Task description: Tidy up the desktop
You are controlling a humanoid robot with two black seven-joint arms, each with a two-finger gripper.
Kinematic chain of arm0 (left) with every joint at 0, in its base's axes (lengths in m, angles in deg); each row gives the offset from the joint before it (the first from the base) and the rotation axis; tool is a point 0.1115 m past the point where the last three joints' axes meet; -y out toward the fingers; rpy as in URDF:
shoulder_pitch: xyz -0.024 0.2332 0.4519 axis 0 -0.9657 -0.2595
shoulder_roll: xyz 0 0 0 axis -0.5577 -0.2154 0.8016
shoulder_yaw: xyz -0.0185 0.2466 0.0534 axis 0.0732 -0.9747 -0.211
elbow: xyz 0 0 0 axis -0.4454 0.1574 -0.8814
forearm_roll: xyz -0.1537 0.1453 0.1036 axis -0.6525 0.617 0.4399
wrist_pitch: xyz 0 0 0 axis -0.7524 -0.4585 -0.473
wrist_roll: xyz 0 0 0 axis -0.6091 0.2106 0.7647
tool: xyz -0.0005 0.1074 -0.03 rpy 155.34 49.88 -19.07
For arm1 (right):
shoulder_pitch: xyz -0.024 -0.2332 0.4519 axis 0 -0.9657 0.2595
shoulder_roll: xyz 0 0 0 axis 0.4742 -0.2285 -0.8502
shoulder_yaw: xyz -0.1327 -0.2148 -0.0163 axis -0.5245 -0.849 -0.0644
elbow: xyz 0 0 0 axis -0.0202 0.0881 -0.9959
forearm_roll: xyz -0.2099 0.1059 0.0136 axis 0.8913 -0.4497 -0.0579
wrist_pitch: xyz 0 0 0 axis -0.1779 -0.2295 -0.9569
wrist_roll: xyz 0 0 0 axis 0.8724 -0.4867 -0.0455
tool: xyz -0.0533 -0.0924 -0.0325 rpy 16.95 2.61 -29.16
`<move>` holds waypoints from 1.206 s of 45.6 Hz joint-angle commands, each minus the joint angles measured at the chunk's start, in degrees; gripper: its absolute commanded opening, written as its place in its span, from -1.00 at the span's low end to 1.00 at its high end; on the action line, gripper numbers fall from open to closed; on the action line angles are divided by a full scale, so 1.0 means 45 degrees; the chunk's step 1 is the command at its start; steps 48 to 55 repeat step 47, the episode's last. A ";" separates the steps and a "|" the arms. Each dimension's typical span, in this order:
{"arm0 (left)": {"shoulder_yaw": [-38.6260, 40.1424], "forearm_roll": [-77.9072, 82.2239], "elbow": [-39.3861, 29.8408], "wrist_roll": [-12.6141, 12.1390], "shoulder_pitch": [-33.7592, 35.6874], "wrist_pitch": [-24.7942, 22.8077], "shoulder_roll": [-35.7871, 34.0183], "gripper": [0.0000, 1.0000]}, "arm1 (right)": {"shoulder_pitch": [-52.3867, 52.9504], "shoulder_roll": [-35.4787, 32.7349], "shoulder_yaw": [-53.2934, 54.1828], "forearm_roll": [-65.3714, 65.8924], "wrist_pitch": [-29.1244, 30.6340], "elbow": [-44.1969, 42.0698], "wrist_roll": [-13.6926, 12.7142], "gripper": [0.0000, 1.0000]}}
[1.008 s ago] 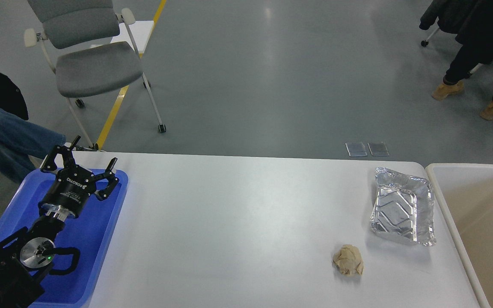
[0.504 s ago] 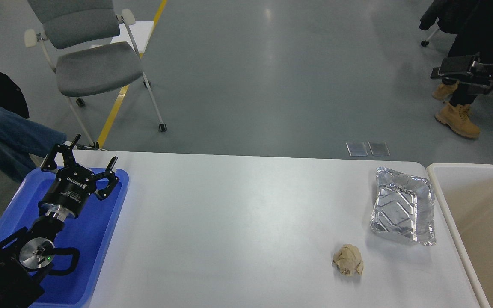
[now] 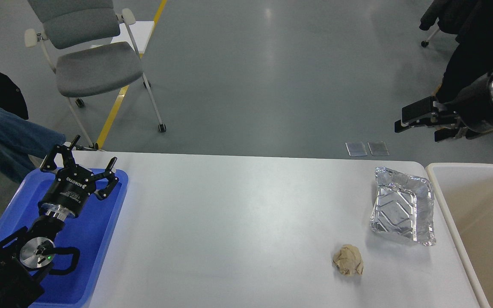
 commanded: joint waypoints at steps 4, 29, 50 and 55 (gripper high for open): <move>0.0000 0.0000 0.0000 0.0000 0.0014 0.0000 0.0000 0.98 | 0.0332 0.1168 -0.1116 0.0006 0.0510 0.0883 0.0041 1.00; 0.0000 0.0000 0.0000 0.0000 -0.0005 0.0000 0.0000 0.98 | 0.0156 0.2497 -0.1683 -0.1478 0.0686 0.2564 -0.0057 1.00; 0.0000 0.0000 0.0000 0.0000 -0.0005 0.0000 0.0000 0.98 | 0.0215 0.2439 -0.1663 -0.1596 0.0725 0.2564 -0.0057 1.00; 0.0000 0.0000 0.0000 0.0000 -0.0005 0.0000 0.0000 0.98 | 0.0215 0.2439 -0.1663 -0.1596 0.0725 0.2564 -0.0057 1.00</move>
